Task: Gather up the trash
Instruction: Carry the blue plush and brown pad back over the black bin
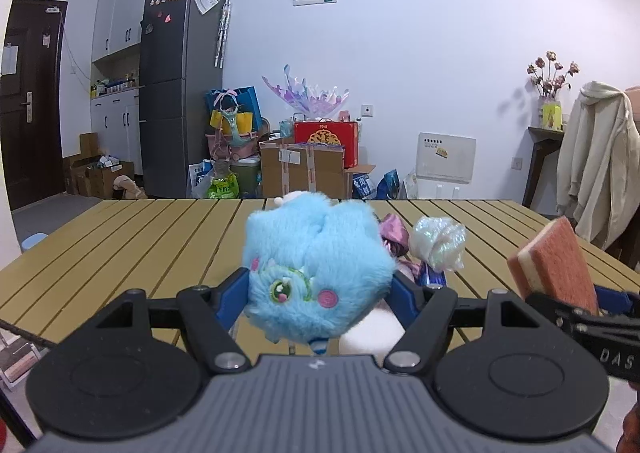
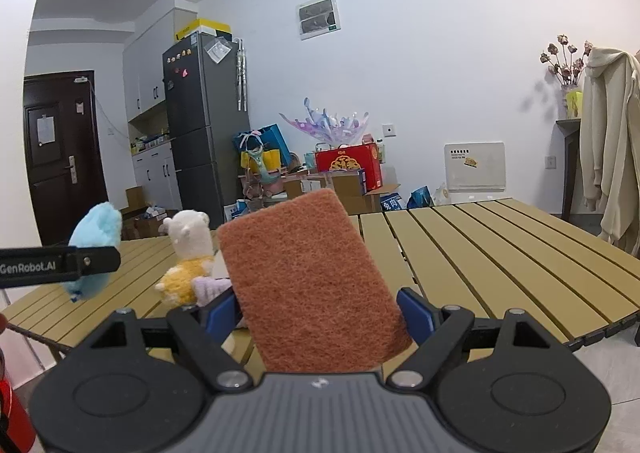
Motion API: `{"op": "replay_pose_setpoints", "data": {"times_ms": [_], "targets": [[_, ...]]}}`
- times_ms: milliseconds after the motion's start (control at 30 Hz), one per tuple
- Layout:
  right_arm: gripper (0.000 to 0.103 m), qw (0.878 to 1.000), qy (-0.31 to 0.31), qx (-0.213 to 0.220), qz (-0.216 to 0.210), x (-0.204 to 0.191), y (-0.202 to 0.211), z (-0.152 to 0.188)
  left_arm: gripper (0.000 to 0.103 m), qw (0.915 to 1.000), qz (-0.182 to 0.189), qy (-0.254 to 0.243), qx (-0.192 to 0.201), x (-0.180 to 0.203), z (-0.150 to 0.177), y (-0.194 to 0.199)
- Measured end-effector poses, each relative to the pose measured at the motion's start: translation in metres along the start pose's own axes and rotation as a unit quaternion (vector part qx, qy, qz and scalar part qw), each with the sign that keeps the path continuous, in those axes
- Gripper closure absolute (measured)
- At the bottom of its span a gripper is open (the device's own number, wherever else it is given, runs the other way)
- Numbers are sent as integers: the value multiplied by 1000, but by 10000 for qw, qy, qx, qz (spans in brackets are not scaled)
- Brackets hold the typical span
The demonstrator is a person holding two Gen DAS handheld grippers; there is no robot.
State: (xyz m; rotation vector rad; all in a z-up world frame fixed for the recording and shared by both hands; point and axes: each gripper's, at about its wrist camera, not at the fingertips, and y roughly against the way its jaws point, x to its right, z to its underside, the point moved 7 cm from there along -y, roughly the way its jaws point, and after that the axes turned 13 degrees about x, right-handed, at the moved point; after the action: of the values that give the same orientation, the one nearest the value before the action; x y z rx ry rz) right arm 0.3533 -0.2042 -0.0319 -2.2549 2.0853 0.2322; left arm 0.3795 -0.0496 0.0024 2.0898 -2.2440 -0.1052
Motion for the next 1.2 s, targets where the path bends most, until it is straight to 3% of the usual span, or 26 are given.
{"op": "replay_pose_setpoints", "data": {"times_ms": [633, 1200], "targets": [[20, 9997, 3, -126, -224, -21, 91, -6, 31, 9999, -34, -80, -68, -9, -18, 95], [20, 9981, 14, -583, -221, -28, 168, 24, 31, 9995, -29, -198, -227, -20, -2, 169]]}}
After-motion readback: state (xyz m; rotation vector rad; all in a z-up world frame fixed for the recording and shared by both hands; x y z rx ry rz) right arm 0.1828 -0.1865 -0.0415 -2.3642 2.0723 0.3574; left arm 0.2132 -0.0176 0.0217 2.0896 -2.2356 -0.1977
